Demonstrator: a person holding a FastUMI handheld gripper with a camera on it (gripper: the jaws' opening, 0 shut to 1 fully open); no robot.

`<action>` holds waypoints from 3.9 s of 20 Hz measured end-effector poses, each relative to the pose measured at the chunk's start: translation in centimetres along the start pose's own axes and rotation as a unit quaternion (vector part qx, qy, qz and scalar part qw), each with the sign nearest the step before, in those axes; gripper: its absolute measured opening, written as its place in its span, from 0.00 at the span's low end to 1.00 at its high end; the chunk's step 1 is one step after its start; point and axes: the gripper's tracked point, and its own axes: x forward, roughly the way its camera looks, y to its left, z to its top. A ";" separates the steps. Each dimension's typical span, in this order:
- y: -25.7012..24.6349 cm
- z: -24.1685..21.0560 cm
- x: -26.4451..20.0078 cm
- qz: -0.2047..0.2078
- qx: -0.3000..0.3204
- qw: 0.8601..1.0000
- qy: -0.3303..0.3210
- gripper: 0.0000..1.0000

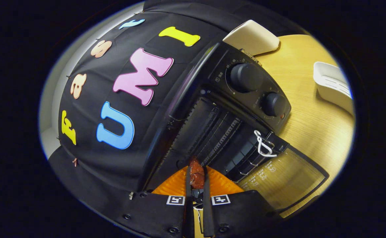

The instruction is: Open the toaster oven, put the food inside, and close the toaster oven door.

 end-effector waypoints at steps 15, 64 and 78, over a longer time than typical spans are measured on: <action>0.0 -0.5 -1.1 -0.065 -0.213 0.975 -0.004 0.84; -9.3 -8.8 -11.6 -0.120 -0.520 0.816 0.222 0.98; 2.7 -1.9 -8.8 -0.037 -0.551 0.824 0.125 1.00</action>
